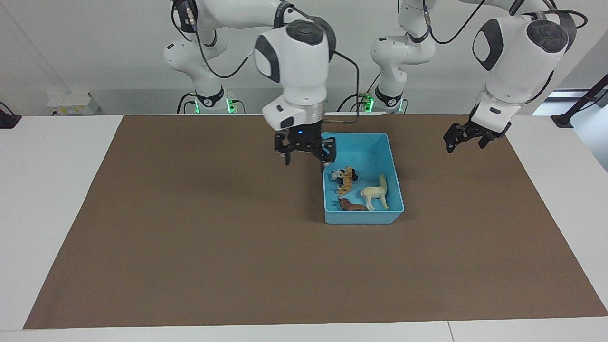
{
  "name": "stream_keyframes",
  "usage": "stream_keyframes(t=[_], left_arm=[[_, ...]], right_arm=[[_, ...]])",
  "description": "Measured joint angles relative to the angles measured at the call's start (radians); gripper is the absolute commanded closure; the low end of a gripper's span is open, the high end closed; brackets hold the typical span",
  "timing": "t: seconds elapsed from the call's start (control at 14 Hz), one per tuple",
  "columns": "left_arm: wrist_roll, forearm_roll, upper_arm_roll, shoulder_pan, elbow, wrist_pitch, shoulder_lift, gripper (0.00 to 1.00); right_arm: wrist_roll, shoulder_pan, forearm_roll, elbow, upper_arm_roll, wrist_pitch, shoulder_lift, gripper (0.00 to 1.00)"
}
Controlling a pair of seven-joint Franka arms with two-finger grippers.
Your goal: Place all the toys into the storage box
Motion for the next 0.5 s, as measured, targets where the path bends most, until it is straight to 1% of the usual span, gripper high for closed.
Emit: stream_keyframes(t=[0.21,0.29,0.43,0.5], left_arm=[[0.0,0.0,0.001,0.005,-0.012,-0.015,-0.031,0.0],[0.0,0.0,0.002,0.013,-0.012,-0.019,-0.033,0.0],[0.001,0.0,0.003,0.025,0.0,-0.043,-0.032,0.0],[0.001,0.0,0.003,0.026,0.013,-0.065,-0.032,0.0]], right_arm=[[-0.373,-0.211,0.004,-0.021,-0.001,-0.038,-0.02,0.0],[-0.477,-0.266,0.004,-0.033,-0.001,-0.042,-0.024,0.0],[-0.641,-0.363,0.005,-0.065,-0.001,-0.064,-0.037,0.0],[-0.689,-0.402,0.005,-0.087,-0.002,-0.072,-0.05,0.0]])
